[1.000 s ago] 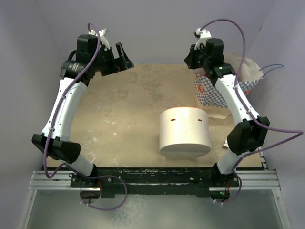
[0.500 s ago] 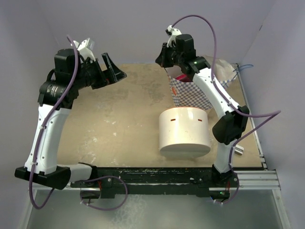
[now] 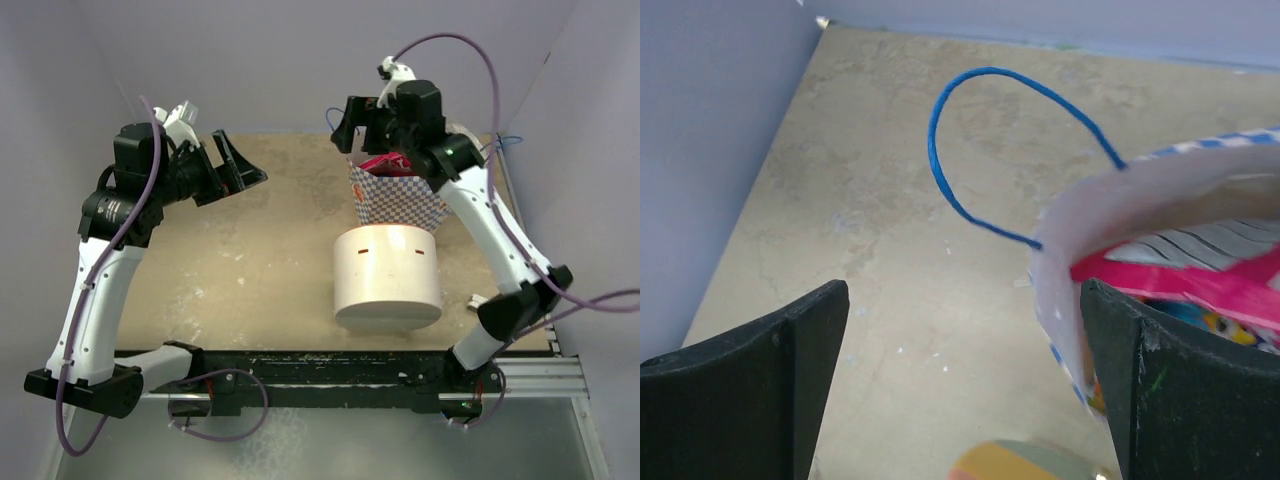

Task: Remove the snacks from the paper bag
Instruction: Adjust the paper bag at the center of the board.

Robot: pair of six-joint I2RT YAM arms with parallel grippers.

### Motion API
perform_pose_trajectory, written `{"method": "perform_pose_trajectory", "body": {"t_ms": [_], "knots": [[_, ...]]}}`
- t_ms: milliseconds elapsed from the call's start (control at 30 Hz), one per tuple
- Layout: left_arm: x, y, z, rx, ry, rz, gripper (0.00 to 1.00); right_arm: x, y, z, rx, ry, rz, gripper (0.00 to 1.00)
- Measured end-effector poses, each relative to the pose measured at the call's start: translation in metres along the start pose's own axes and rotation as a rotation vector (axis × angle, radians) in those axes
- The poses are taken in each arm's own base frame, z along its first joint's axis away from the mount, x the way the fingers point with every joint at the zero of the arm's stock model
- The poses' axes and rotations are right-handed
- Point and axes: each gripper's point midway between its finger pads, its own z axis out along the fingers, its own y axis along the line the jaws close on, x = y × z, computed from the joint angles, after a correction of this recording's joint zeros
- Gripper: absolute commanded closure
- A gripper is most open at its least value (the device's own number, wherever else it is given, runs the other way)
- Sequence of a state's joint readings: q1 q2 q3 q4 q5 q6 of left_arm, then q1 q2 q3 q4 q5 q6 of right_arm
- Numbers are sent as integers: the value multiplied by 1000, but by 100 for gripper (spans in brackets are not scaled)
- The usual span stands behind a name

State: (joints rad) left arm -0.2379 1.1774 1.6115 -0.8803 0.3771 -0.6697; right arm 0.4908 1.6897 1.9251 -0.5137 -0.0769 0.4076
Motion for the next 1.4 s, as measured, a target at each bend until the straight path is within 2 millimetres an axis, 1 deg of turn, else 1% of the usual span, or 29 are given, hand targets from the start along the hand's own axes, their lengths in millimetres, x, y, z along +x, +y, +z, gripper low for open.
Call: {"method": "perform_pose_trajectory", "body": {"t_ms": [100, 167, 233, 300, 400, 500, 567, 600, 667, 700, 733, 833, 900, 933, 967, 1000, 1067, 1100, 1133, 1233, 1367, 1400], "knots": [[2, -3, 0, 16, 12, 0, 1, -18, -9, -47, 73, -94, -18, 1], [3, -4, 2, 27, 24, -1, 1, -28, -18, -78, 135, -161, -25, 0], [4, -4, 4, 32, 35, -3, 1, -33, -29, -102, 197, -214, -28, 0], [6, -5, 6, 38, 47, -6, 1, -31, -46, -124, 283, -257, -26, 1], [6, -6, 9, 50, 58, -7, 1, -23, -72, -145, 410, -286, -21, 0], [6, -9, 12, 68, 63, -5, 1, -10, -104, -161, 549, -282, 3, 0], [6, -9, 13, 73, 68, -6, 1, -8, -132, -170, 630, -277, 54, 0], [6, -9, 14, 73, 69, -6, 1, -8, -151, -176, 679, -281, 94, 0], [6, -9, 15, 75, 71, -6, 1, -6, -182, -188, 758, -290, 166, 1], [6, -9, 15, 75, 73, -7, 1, -5, -193, -194, 785, -292, 202, 1], [6, -8, 16, 74, 74, -6, 1, -4, -200, -197, 800, -294, 227, 0], [6, -7, 18, 71, 78, -4, 1, -2, -213, -201, 796, -301, 321, 0], [7, -6, 19, 67, 83, -2, 1, -2, -221, -201, 778, -307, 379, 1], [7, -5, 21, 64, 86, -1, 1, -2, -219, -196, 744, -299, 407, 1], [7, -4, 22, 61, 89, 3, 1, -3, -231, -201, 752, -314, 451, 2], [6, -3, 23, 58, 88, 8, 1, -4, -235, -200, 741, -316, 477, 3], [4, -2, 25, 52, 85, 17, 1, -5, -242, -197, 718, -324, 520, 9], [3, -1, 25, 49, 83, 20, 1, -6, -245, -194, 698, -326, 539, 14], [2, -1, 25, 47, 80, 25, 1, -6, -248, -191, 674, -326, 555, 16], [-3, -1, 26, 41, 66, 42, 1, -6, -260, -180, 611, -321, 576, 20], [-8, -2, 27, 35, 53, 60, 1, -6, -283, -162, 538, -308, 584, 23], [-9, -2, 29, 34, 52, 66, 1, -7, -287, -157, 521, -306, 582, 25]]}}
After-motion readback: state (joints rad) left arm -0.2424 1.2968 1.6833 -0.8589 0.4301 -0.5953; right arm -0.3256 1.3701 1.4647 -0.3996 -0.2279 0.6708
